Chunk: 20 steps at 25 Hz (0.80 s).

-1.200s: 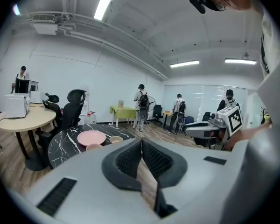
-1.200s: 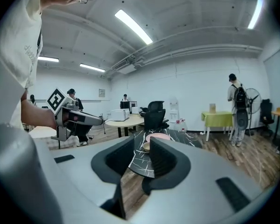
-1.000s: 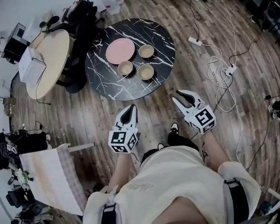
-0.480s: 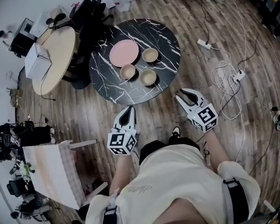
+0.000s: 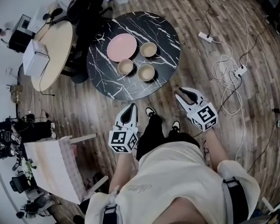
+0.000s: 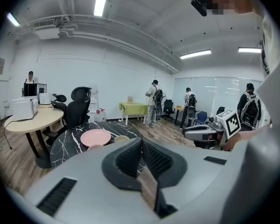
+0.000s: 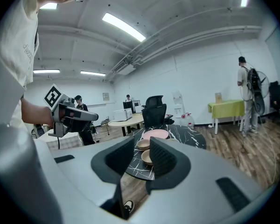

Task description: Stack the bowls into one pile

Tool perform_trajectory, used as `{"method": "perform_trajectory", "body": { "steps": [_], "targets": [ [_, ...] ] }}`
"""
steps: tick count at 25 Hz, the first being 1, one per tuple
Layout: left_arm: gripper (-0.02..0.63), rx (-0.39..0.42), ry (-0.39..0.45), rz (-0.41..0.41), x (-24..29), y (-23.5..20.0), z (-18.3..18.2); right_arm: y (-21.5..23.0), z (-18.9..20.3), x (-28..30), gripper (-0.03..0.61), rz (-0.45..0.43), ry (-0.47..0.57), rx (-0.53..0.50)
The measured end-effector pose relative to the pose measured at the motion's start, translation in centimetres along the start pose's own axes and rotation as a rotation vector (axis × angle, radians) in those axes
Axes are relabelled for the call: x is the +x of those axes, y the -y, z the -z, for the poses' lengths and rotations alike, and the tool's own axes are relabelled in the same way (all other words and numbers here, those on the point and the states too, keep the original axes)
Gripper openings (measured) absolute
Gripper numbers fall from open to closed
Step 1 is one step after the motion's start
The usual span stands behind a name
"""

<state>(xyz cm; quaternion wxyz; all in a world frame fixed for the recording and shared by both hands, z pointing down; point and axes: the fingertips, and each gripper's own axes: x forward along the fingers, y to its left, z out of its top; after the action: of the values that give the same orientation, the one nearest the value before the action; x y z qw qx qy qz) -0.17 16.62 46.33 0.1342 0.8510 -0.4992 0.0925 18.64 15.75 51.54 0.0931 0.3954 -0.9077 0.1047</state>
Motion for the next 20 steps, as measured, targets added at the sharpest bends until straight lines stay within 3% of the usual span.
{"method": "perform_trajectory", "body": {
  "steps": [12, 20],
  "targets": [
    [0.020, 0.006, 0.038, 0.057, 4.5, -1.5, -1.8, 2.6, -1.3, 1.2, 0.100, 0.051, -0.004, -0.022],
    [0.020, -0.012, 0.039, 0.093, 8.8, -4.8, -3.3, 4.6, -3.1, 5.5, 0.101, 0.068, -0.037, -0.048]
  ]
}}
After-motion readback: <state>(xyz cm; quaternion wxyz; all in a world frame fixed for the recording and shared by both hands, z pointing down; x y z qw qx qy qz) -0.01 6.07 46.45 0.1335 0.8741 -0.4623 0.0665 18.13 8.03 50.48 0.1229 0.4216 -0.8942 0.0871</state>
